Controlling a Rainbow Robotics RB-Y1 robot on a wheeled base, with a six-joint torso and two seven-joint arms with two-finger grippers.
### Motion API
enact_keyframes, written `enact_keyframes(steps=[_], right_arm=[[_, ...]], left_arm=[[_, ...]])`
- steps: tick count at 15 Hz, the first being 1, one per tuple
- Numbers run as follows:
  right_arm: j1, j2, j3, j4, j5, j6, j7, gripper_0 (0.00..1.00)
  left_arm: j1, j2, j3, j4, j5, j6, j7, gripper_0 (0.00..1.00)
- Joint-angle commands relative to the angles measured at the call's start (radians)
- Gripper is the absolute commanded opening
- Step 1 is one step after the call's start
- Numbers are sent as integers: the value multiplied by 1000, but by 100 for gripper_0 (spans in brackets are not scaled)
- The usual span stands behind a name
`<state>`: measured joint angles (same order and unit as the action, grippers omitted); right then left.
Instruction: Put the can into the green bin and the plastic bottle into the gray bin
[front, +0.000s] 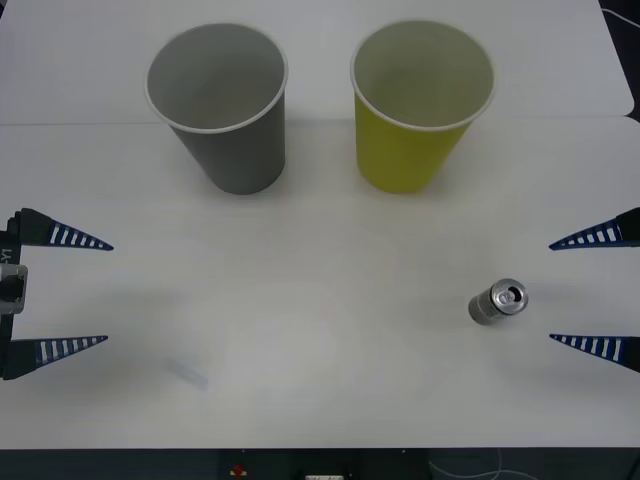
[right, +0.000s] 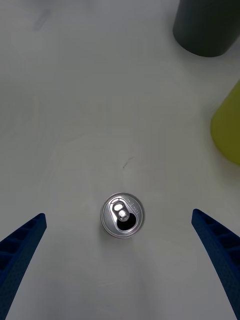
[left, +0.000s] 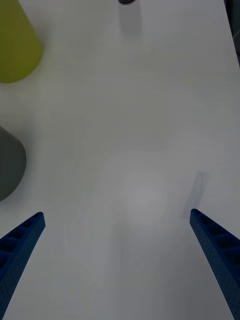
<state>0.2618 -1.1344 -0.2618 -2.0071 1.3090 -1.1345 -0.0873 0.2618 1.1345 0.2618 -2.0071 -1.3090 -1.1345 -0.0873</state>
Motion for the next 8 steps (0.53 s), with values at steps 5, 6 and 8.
enact_keyframes(steps=[5, 6, 8], right_arm=[[14, -10, 4, 4, -54, 58, 9, 100], [13, -10, 4, 7, -62, 62, 9, 100], [22, -10, 4, 36, -91, 62, 17, 100]], left_arm=[[0, 0, 0, 0, 0, 0, 0, 100], [0, 0, 0, 0, 0, 0, 0, 100], [0, 0, 0, 0, 0, 0, 0, 100]])
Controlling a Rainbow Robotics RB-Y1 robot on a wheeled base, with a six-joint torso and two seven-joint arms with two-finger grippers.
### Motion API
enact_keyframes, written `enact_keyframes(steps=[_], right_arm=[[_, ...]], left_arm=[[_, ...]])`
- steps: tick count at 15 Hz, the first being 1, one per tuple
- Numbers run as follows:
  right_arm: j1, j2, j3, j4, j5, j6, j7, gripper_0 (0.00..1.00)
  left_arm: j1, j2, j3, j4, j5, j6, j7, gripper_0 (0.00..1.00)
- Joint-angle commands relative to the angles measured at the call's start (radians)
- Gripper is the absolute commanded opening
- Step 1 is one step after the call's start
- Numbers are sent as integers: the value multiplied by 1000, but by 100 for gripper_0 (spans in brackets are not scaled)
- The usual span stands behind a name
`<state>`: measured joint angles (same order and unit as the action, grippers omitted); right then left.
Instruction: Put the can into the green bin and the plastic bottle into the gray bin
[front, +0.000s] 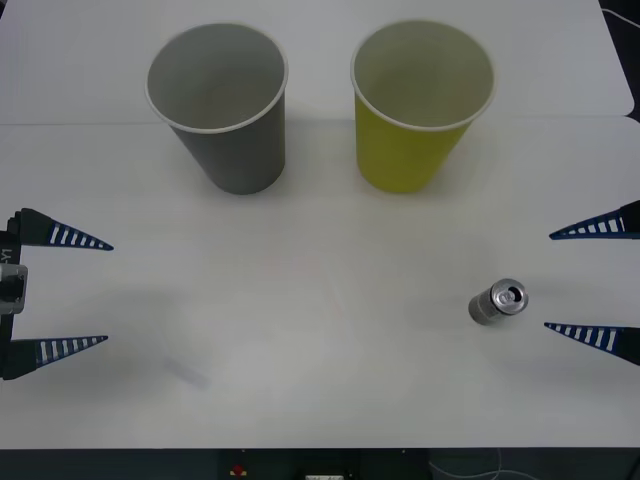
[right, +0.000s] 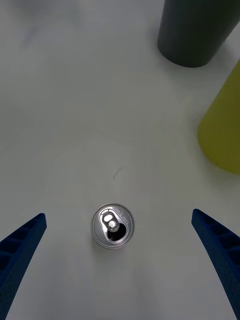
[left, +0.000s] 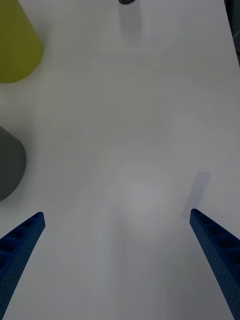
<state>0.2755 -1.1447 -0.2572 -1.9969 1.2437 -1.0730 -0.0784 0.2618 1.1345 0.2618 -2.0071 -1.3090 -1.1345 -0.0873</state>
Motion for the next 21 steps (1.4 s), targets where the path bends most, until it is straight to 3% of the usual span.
enact_keyframes(steps=[1, 6, 12, 21], right_arm=[[13, 0, 1, 41, -43, -1, 15, 100], [37, 16, 1, 119, -109, -16, 72, 100], [37, 57, 32, 263, -193, -30, 282, 100], [-32, 189, 68, 451, -194, -84, 345, 100]], left_arm=[[0, 0, 0, 0, 0, 0, 0, 100], [0, 0, 0, 0, 0, 0, 0, 100], [0, 0, 0, 0, 0, 0, 0, 100], [0, 0, 0, 0, 0, 0, 0, 100]])
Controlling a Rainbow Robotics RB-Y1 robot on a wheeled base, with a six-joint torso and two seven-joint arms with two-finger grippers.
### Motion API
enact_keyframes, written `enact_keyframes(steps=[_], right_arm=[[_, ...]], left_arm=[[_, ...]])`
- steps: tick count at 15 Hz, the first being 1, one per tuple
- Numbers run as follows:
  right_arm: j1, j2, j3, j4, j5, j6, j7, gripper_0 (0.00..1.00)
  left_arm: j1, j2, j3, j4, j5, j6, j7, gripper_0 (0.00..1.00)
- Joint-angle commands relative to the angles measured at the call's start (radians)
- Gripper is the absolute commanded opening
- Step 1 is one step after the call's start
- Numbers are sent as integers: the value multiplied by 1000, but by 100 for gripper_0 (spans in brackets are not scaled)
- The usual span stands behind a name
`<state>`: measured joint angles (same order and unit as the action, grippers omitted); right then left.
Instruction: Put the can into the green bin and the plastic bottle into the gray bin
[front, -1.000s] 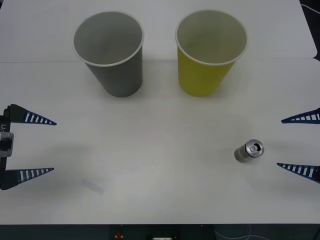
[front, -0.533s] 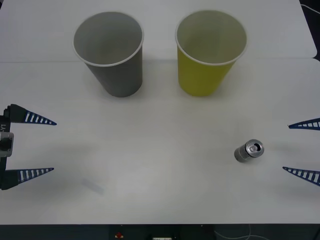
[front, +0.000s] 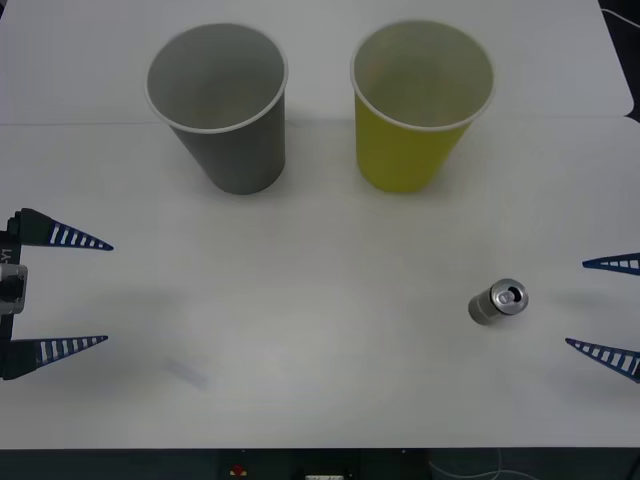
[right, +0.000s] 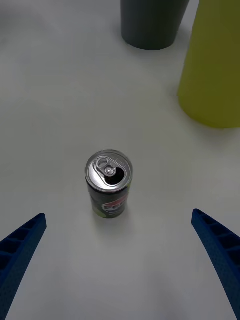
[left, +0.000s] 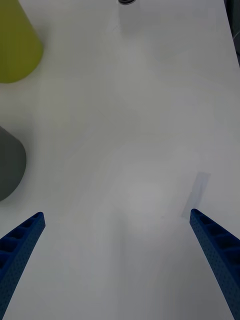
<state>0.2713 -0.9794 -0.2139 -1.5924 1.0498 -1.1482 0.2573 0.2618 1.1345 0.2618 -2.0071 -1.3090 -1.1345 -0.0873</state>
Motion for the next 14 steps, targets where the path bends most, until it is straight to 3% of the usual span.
enact_keyframes(steps=[1, 14], right_arm=[[-41, 36, 34, 71, -1, -10, 14, 100], [-245, 281, 151, 379, 1, -53, 94, 100]], left_arm=[[0, 0, 0, 0, 0, 0, 0, 100], [0, 0, 0, 0, 0, 0, 0, 100]])
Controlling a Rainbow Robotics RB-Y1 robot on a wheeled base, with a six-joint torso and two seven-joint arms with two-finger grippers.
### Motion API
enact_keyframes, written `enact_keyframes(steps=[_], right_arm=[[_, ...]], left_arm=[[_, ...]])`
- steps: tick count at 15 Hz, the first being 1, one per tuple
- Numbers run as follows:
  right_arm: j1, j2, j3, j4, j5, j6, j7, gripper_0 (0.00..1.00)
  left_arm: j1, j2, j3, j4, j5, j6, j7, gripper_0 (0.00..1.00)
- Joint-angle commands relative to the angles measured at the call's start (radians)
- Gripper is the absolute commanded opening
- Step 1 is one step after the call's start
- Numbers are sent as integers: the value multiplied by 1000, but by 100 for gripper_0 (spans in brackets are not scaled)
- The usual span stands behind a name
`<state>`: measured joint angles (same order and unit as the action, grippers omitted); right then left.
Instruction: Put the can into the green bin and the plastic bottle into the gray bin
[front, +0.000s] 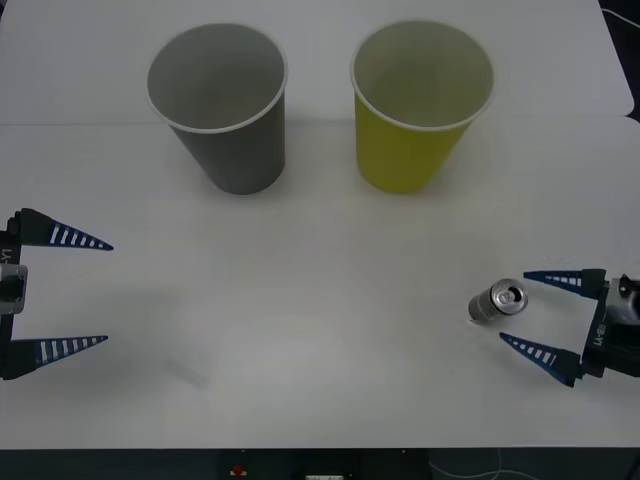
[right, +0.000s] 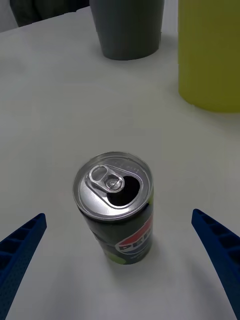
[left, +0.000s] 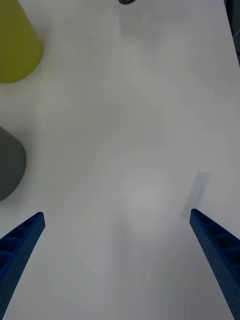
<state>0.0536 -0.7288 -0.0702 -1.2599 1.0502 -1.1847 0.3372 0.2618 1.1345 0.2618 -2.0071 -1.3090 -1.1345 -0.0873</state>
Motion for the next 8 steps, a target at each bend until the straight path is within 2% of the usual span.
enact_keyframes(steps=[1, 3, 8], right_arm=[[-41, 51, 7, 76, 1, -29, 22, 100], [-67, 84, 7, 125, 2, -46, 36, 100], [-84, 140, 7, 142, 13, -35, 60, 100]], left_arm=[[0, 0, 0, 0, 0, 0, 0, 100], [0, 0, 0, 0, 0, 0, 0, 100], [0, 0, 0, 0, 0, 0, 0, 100]])
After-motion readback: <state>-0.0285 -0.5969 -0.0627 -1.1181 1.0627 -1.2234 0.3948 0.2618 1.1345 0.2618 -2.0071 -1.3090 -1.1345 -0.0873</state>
